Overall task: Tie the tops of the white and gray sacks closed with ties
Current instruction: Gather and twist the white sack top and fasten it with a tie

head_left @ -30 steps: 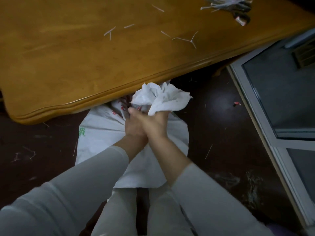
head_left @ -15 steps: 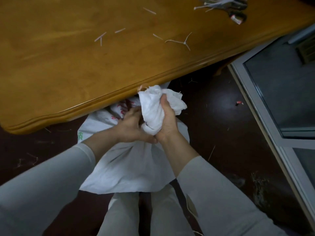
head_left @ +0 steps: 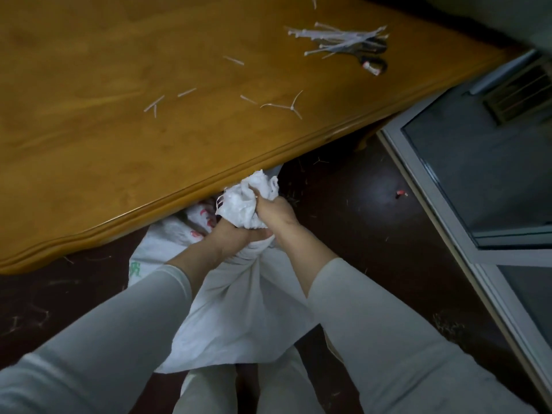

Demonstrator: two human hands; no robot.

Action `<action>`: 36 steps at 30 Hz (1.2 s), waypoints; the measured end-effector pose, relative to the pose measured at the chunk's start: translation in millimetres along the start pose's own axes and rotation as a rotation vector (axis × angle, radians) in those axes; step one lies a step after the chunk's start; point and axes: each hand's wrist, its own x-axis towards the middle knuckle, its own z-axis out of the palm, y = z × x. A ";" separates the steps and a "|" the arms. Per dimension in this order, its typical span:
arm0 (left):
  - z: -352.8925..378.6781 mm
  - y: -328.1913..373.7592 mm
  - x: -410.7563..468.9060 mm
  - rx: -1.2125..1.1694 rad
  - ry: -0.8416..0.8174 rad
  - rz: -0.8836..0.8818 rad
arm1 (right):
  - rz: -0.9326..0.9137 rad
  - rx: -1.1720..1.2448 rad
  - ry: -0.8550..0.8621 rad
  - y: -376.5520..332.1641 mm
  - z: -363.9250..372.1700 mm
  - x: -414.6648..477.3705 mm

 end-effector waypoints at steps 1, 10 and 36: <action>4.4 1.2 2.9 0.048 0.063 0.006 | -0.018 -0.141 0.027 -4.0 -7.8 -0.5; 13.8 -14.8 41.5 0.776 0.209 -0.236 | -0.534 -0.301 0.440 -57.6 -105.2 20.6; 27.1 -6.5 115.2 1.111 -0.002 -0.307 | -0.776 -1.067 0.534 -177.8 -151.5 126.9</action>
